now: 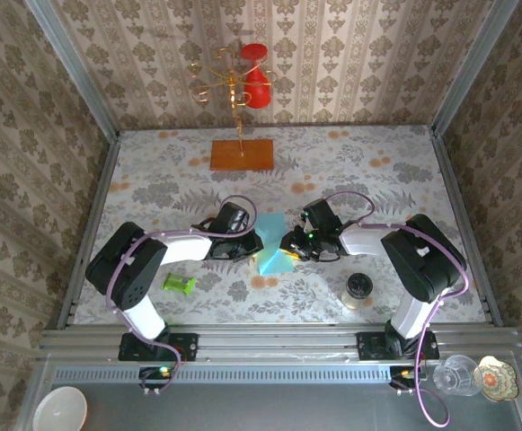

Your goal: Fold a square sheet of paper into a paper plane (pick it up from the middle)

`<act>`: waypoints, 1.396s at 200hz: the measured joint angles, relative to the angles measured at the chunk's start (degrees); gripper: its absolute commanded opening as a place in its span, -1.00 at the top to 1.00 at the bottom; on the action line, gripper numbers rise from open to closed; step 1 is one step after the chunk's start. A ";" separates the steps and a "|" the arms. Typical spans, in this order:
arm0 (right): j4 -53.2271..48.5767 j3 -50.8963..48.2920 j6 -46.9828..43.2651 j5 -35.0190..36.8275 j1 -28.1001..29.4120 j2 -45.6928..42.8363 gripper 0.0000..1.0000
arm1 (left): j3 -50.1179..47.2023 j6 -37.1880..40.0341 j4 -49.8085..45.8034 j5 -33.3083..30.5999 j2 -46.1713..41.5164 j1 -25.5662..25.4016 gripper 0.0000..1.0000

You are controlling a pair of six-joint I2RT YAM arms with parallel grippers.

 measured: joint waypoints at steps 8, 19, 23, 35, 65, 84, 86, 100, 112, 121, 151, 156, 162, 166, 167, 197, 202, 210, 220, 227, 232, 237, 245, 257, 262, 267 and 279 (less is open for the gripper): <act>0.20 0.00 0.04 0.17 0.04 0.00 0.39 | 0.00 0.02 0.00 0.00 0.00 0.00 0.71; 0.63 0.00 0.24 0.24 0.20 0.00 0.40 | 0.00 0.02 -0.02 -0.22 0.00 0.00 0.72; 0.85 0.00 0.39 0.35 0.24 0.00 0.41 | 0.00 0.02 -0.04 -0.24 0.00 0.00 0.72; 1.55 0.00 0.90 0.37 0.39 0.00 0.44 | 0.00 0.02 -0.09 -0.39 0.00 0.00 0.72; 3.06 0.00 1.53 0.61 0.72 0.04 0.46 | 0.00 0.02 -0.17 -0.44 0.00 0.00 0.74; 3.85 0.00 1.75 0.98 0.96 0.17 0.46 | 0.00 0.02 -0.20 -0.46 0.00 0.00 0.74; 3.93 0.00 1.77 1.03 0.98 0.20 0.46 | 0.00 0.02 -0.20 -0.46 0.00 0.00 0.74; 4.42 0.00 2.14 1.25 1.11 0.68 0.47 | 0.00 0.02 -0.20 -0.46 0.00 0.00 0.74; 4.44 0.26 2.43 1.42 1.27 1.46 0.48 | 0.00 0.02 -0.20 -0.46 0.00 0.00 0.74; 4.48 0.55 2.64 1.49 1.40 2.14 0.51 | 0.00 0.02 -0.22 -0.46 0.00 0.00 0.74; 5.77 1.05 2.84 1.51 1.95 3.21 0.58 | 0.00 0.02 -0.28 -0.50 0.00 0.00 0.74; 5.99 1.09 2.91 1.51 2.05 3.34 0.58 | 0.00 0.02 -0.26 -0.50 0.00 0.00 0.74; 6.27 1.09 2.95 1.49 2.12 3.34 0.59 | 0.00 0.02 -0.26 -0.50 0.00 0.00 0.74; 6.51 1.09 2.95 1.49 2.21 3.39 0.59 | 0.00 0.02 -0.26 -0.50 0.00 0.00 0.74; 6.60 1.09 2.97 1.49 2.23 3.41 0.59 | 0.00 0.02 -0.26 -0.50 0.00 0.00 0.74; 8.02 1.09 3.19 1.42 3.02 4.04 0.60 | 0.00 0.02 -0.26 -0.50 0.00 0.00 0.74; 8.28 1.09 3.23 1.42 3.13 4.09 0.61 | 0.00 0.02 -0.26 -0.50 0.00 0.00 0.74; 8.55 1.09 3.43 1.42 3.26 4.11 0.61 | 0.00 0.02 -0.26 -0.50 0.00 0.00 0.74; 8.96 1.09 3.80 1.40 3.39 4.11 0.63 | 0.00 0.02 -0.26 -0.50 0.00 0.00 0.74; 9.14 1.07 3.93 1.40 3.50 4.11 0.65 | 0.00 0.02 -0.26 -0.50 0.00 0.00 0.74; 9.22 1.07 4.02 1.40 3.54 4.11 0.68 | 0.00 0.02 -0.28 -0.50 -0.02 0.00 0.74; 9.29 1.07 4.17 1.40 3.58 4.11 0.69 | 0.00 0.02 -0.28 -0.52 -0.02 0.00 0.74; 9.42 1.07 4.22 1.40 3.61 4.11 0.74 | 0.00 0.02 -0.33 -0.50 -0.04 0.00 0.73; 9.77 1.05 4.37 1.40 3.61 4.11 0.81 | -0.02 0.00 -0.46 -0.57 -0.31 0.07 0.71; 9.99 1.05 4.42 1.40 3.61 4.11 0.83 | -0.09 -0.02 -0.57 -0.63 -0.50 0.11 0.68; 10.23 1.05 4.28 1.40 3.61 4.11 0.86 | -0.31 -0.07 -0.63 -0.72 -0.94 0.11 0.63; 10.47 1.05 4.13 1.44 3.58 4.07 0.90 | -1.73 -0.55 -0.46 -1.14 -2.95 0.42 0.51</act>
